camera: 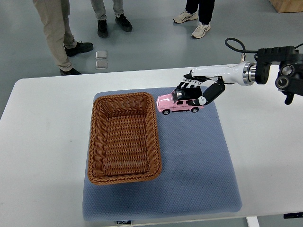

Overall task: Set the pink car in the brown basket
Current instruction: 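Lift the pink car with the right hand and carry it over the basket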

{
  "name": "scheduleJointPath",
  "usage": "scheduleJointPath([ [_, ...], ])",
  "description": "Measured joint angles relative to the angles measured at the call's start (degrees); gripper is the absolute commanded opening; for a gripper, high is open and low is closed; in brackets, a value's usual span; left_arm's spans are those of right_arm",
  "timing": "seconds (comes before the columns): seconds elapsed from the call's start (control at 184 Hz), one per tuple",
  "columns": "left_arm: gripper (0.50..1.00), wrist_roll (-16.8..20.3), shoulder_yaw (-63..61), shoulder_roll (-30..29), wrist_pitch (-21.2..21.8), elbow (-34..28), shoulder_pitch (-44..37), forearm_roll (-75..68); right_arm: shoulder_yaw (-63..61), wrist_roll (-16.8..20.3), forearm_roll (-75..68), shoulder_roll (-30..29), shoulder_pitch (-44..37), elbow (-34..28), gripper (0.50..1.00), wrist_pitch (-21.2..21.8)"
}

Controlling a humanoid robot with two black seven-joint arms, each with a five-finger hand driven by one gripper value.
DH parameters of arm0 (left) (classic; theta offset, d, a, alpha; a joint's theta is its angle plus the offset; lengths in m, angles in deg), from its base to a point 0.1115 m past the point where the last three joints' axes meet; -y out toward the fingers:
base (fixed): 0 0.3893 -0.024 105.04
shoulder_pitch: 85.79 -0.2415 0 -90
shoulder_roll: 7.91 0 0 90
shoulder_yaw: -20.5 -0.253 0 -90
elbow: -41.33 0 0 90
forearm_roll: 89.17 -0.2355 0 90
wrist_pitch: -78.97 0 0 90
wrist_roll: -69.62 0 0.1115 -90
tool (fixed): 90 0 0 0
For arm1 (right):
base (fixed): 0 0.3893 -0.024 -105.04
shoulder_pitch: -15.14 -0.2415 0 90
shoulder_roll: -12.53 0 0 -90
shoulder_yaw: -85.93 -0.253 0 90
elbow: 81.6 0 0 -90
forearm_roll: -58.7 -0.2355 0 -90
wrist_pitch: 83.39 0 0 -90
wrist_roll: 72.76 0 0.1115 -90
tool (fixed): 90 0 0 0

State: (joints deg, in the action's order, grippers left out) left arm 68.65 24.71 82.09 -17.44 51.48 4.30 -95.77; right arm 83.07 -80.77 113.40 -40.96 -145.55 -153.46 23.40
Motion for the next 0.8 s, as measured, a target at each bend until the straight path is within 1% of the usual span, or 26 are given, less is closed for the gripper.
scheduleJointPath([
  [0.293, 1.000, 0.00, 0.00, 0.00, 0.00, 0.19, 0.00, 0.00, 0.80, 0.18, -0.23, -9.80, -1.29, 4.49, 0.500, -0.64],
  [0.802, 1.000, 0.00, 0.00, 0.00, -0.26, 0.40, 0.00, 0.00, 1.81, 0.19, -0.21, -24.30, -1.00, 13.99, 0.500, -3.12],
])
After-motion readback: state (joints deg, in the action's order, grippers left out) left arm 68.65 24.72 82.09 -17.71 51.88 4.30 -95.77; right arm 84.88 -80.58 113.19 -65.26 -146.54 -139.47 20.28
